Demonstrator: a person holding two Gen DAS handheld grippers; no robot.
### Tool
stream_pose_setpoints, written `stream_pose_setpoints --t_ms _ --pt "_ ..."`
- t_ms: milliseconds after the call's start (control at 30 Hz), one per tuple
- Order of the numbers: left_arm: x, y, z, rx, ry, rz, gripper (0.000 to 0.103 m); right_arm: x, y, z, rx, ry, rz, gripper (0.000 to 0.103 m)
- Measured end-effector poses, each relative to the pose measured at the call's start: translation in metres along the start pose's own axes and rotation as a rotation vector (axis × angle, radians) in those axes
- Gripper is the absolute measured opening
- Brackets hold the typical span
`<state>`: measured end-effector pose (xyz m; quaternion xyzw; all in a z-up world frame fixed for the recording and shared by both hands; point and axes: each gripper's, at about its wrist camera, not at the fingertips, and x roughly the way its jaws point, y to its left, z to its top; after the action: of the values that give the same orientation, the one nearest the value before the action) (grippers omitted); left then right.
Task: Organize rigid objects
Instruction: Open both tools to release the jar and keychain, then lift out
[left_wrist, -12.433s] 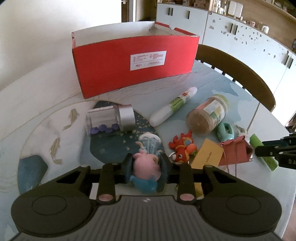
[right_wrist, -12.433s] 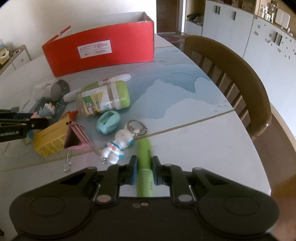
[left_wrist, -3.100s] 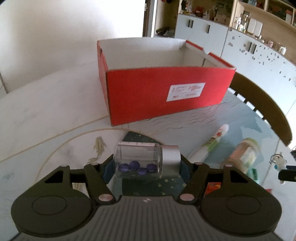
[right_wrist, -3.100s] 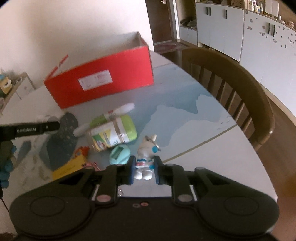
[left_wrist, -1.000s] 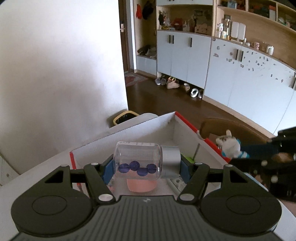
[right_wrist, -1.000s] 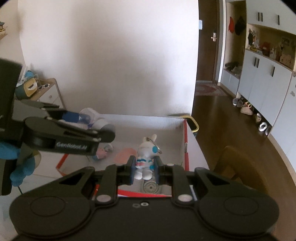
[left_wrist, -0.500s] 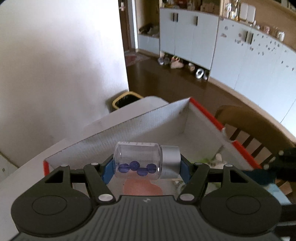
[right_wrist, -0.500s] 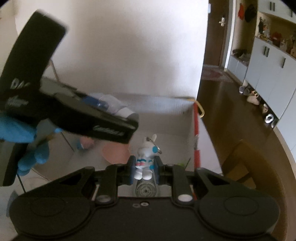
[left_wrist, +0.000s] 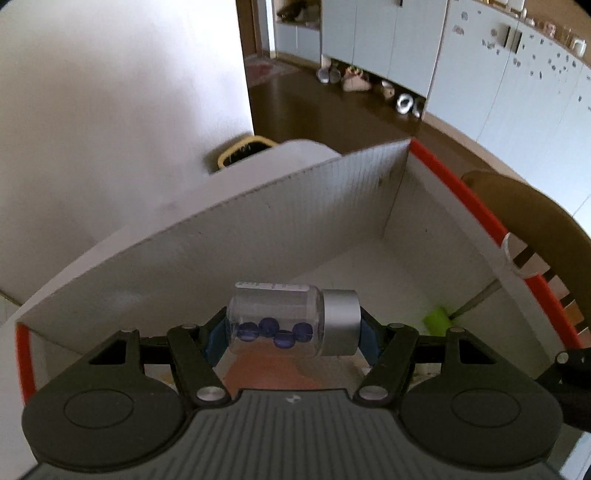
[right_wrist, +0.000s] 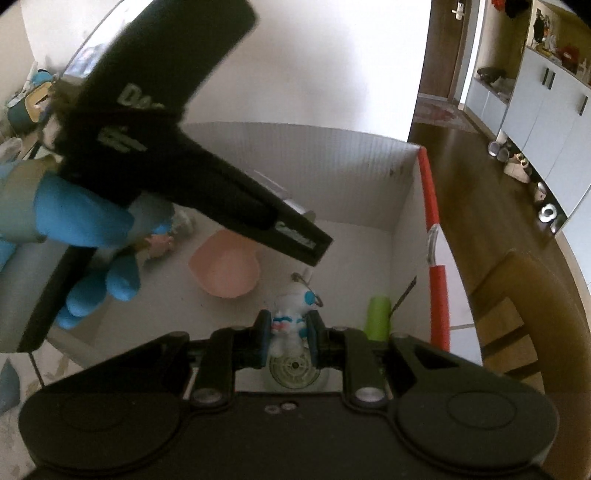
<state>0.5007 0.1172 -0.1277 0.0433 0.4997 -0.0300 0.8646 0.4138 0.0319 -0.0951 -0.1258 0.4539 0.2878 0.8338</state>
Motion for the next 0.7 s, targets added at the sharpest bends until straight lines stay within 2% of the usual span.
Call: stream_pose_setpoints --t_ms 400,633,700 --pt "0.023 -0.003 0.005 0.025 0.075 -0.020 0.069 0.018 -0.003 0.004 -0.009 0.051 -0.014 0.020" --pt "0.025 0.005 -0.001 0.001 0.084 -0.024 0.069 0.020 -0.005 0.003 -0.002 0.053 -0.021 0.026" --pt "0.025 0.008 0.001 -0.017 0.084 -0.020 0.069 0.020 -0.005 0.004 0.003 0.053 -0.018 0.032"
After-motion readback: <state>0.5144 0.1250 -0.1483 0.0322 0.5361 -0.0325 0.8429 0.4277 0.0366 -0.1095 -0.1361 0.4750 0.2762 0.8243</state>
